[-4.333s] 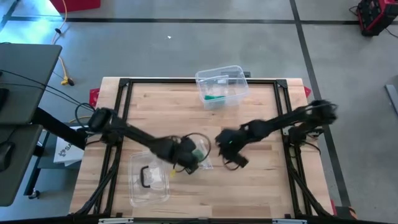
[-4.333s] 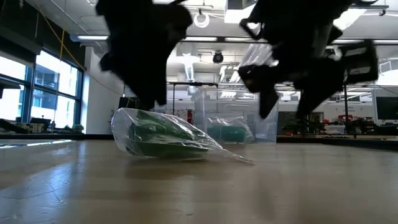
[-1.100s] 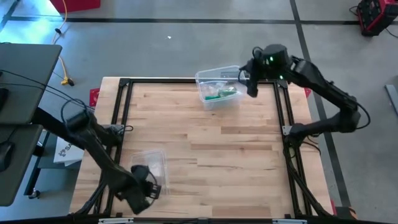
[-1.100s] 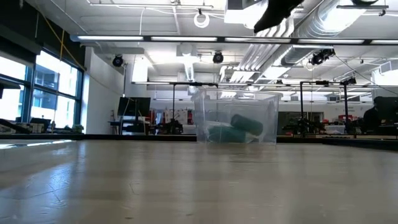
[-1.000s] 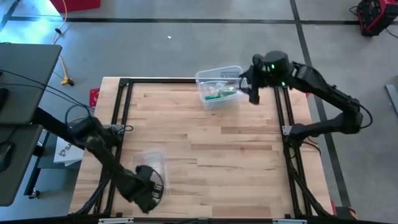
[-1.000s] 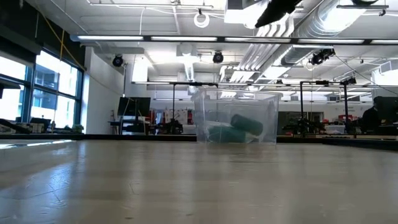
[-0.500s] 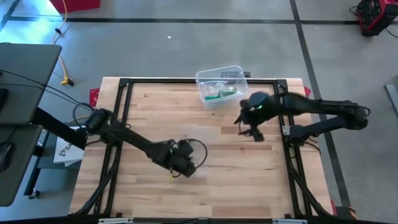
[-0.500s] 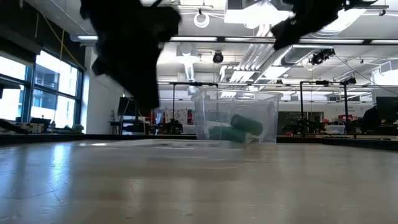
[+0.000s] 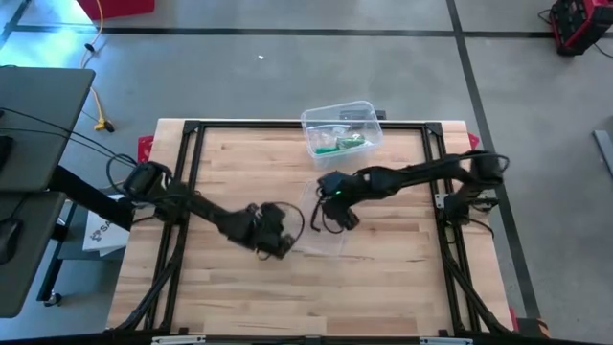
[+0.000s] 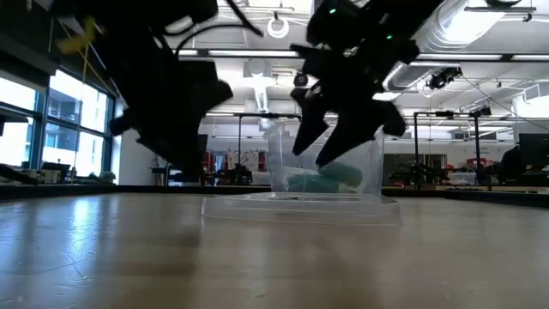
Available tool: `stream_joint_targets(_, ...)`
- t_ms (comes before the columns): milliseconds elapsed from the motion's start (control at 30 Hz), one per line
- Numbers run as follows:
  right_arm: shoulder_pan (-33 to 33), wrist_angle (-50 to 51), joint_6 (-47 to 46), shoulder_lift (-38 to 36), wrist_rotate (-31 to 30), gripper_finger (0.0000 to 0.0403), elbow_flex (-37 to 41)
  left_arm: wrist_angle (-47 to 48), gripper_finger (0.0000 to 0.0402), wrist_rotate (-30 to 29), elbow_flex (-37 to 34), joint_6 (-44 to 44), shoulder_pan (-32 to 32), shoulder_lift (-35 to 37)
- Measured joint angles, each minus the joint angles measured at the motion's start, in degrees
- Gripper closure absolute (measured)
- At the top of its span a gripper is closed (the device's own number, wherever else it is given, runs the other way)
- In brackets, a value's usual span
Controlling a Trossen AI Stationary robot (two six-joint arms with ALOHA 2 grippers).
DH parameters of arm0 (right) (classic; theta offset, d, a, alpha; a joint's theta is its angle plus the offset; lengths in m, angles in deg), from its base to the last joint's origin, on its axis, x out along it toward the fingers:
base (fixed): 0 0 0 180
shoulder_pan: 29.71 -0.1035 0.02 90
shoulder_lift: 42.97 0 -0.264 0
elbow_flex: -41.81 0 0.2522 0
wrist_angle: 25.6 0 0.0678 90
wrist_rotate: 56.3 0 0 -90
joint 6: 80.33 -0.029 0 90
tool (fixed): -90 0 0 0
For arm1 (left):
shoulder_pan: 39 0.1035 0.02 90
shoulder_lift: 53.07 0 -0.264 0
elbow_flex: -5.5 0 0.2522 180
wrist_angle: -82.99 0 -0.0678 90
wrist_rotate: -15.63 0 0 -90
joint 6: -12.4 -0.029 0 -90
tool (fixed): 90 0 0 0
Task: Roll bandage
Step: Close the transparent container
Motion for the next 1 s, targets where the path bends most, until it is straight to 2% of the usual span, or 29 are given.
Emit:
stream_joint_targets(100, -0.1, 1.8, 5.7, 5.4, -6.4, 0.0165, -4.4, -8.0, 0.0393, 1.6, -4.4, -5.0, 4.6, 0.6)
stream_joint_targets(200, -0.1, 1.5, 10.2, 9.7, -9.2, 0.0165, -6.9, -22.0, 0.04, 8.4, -9.8, -14.1, 8.9, 0.6)
stream_joint_targets(267, -0.2, 1.5, 12.3, 12.0, -9.4, 0.0165, -7.6, -30.7, 0.04, 13.2, -13.4, -17.0, 11.3, 0.6)
stream_joint_targets(433, -1.4, -3.3, 13.3, 15.6, -13.9, 0.0169, -7.5, -42.9, 0.0401, 15.2, -19.8, -19.7, 13.4, 0.9)
stream_joint_targets(600, -2.9, -8.9, 17.1, 17.6, -15.5, 0.0176, -6.7, -48.7, 0.0401, 15.8, -22.9, -21.1, 13.8, 0.9)
stream_joint_targets(767, -3.8, -13.0, 20.2, 19.5, -16.9, 0.0177, -6.6, -48.8, 0.0401, 15.8, -23.4, -21.1, 13.5, 0.9)
stream_joint_targets(1000, -3.9, -18.5, 12.0, 20.4, -20.2, 0.0179, -6.5, -47.7, 0.0401, 15.2, -23.5, -20.3, 12.5, 0.9)
